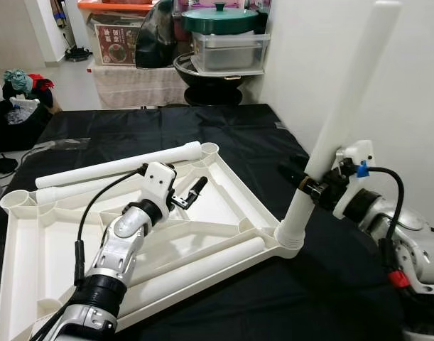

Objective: Building children table

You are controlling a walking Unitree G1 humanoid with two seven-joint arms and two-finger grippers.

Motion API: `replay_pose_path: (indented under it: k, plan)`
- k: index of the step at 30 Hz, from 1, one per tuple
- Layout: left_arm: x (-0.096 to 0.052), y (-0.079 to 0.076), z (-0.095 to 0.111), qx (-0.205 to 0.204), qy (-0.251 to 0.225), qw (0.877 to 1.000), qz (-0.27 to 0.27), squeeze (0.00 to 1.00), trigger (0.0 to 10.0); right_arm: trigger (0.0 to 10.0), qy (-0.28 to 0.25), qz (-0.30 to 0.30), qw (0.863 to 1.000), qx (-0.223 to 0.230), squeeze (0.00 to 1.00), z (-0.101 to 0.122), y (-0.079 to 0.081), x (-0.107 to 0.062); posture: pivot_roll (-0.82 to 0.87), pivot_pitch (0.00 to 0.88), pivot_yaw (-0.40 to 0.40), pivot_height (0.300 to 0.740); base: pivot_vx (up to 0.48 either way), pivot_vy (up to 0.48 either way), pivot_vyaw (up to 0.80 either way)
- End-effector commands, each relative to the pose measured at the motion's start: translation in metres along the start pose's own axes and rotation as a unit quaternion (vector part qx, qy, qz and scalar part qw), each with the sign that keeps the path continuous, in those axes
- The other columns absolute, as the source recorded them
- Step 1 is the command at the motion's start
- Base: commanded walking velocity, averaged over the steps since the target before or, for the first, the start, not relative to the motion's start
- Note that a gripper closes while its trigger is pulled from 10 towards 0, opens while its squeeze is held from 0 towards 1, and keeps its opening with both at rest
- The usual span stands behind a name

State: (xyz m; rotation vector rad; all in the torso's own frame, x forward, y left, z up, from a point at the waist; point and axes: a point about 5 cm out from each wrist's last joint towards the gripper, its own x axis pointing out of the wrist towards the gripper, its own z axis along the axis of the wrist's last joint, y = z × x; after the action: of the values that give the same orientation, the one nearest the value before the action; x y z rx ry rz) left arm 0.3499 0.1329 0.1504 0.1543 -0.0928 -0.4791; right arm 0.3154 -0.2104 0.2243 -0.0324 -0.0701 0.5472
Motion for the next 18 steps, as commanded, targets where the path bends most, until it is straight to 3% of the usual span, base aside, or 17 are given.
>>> replay_pose_path:
  k: [1, 3, 4, 7, 8, 9, 10, 11, 12, 13, 14, 15, 16, 18]
  plan:
    - [-0.001, 0.000, 0.000, 0.010, 0.004, 1.000, -0.008, 0.00, 10.0, 0.0, 0.024, -0.105, 0.994, 0.006, 0.00, -0.013, -0.013, 0.001, 0.04, 0.000, -0.056, 0.740, 0.000, 0.000, 0.00]
    - [-0.001, 0.000, 0.000, 0.010, 0.004, 1.000, -0.008, 0.00, 10.0, 0.0, 0.024, -0.105, 0.994, 0.006, 0.00, -0.013, -0.013, 0.001, 0.04, 0.000, -0.056, 0.740, 0.000, 0.000, 0.00]
    - [0.000, 0.001, 0.001, 0.011, 0.004, 1.000, -0.009, 0.00, 10.0, 0.0, 0.021, -0.174, 0.985, 0.010, 0.00, -0.015, -0.022, -0.001, 0.04, 0.000, -0.055, 0.740, 0.000, 0.000, 0.00]
    - [0.000, 0.001, 0.001, 0.011, 0.004, 1.000, -0.009, 0.00, 10.0, 0.0, 0.021, -0.174, 0.985, 0.010, 0.00, -0.015, -0.022, -0.001, 0.04, 0.000, -0.055, 0.740, 0.000, 0.000, 0.00]
    - [0.001, 0.001, 0.001, 0.011, 0.005, 1.000, -0.010, 0.00, 10.0, 0.0, 0.007, -0.294, 0.955, 0.035, 0.00, -0.020, -0.027, -0.010, 0.02, 0.000, -0.045, 0.740, 0.000, 0.000, 0.00]
    - [0.003, -0.003, 0.002, 0.009, 0.004, 1.000, -0.013, 0.00, 10.0, 0.0, 0.007, -0.402, 0.913, 0.071, 0.00, -0.033, -0.018, -0.018, 0.03, 0.000, -0.040, 0.740, 0.000, 0.000, 0.00]
    - [0.003, -0.003, 0.002, 0.009, 0.004, 1.000, -0.013, 0.00, 10.0, 0.0, 0.007, -0.402, 0.913, 0.071, 0.00, -0.033, -0.018, -0.018, 0.03, 0.000, -0.040, 0.740, 0.000, 0.000, 0.00]
    - [0.004, -0.006, 0.002, 0.007, 0.002, 1.000, -0.016, 0.00, 10.0, 0.0, 0.009, -0.458, 0.883, 0.099, 0.00, -0.041, -0.003, -0.021, 0.03, 0.000, -0.040, 0.740, 0.000, 0.000, 0.00]
    - [0.004, -0.006, 0.002, 0.007, 0.002, 1.000, -0.016, 0.00, 10.0, 0.0, 0.009, -0.458, 0.883, 0.099, 0.00, -0.041, -0.003, -0.021, 0.03, 0.000, -0.040, 0.740, 0.000, 0.000, 0.00]
    - [0.005, -0.008, 0.002, 0.005, 0.003, 1.000, -0.018, 0.00, 10.0, 0.0, 0.015, -0.475, 0.872, 0.118, 0.00, -0.046, 0.015, -0.018, 0.03, 0.000, -0.039, 0.740, 0.000, 0.000, 0.00]
    - [0.005, -0.008, 0.002, 0.005, 0.003, 1.000, -0.018, 0.00, 10.0, 0.0, 0.015, -0.475, 0.872, 0.118, 0.00, -0.046, 0.015, -0.018, 0.03, 0.000, -0.039, 0.740, 0.000, 0.000, 0.00]
    - [0.004, -0.008, 0.000, 0.007, 0.007, 1.000, -0.017, 0.00, 10.0, 0.0, 0.020, -0.445, 0.887, 0.124, 0.00, -0.048, 0.034, -0.007, 0.03, 0.000, -0.045, 0.740, 0.000, 0.000, 0.00]
    - [0.004, -0.008, 0.000, 0.007, 0.007, 1.000, -0.017, 0.00, 10.0, 0.0, 0.020, -0.445, 0.887, 0.124, 0.00, -0.048, 0.034, -0.007, 0.03, 0.000, -0.045, 0.740, 0.000, 0.000, 0.00]
    - [0.003, -0.006, 0.000, 0.008, 0.008, 1.000, -0.016, 0.00, 10.0, 0.0, 0.020, -0.412, 0.903, 0.115, 0.00, -0.044, 0.038, 0.002, 0.03, 0.000, -0.055, 0.740, 0.000, 0.000, 0.00]
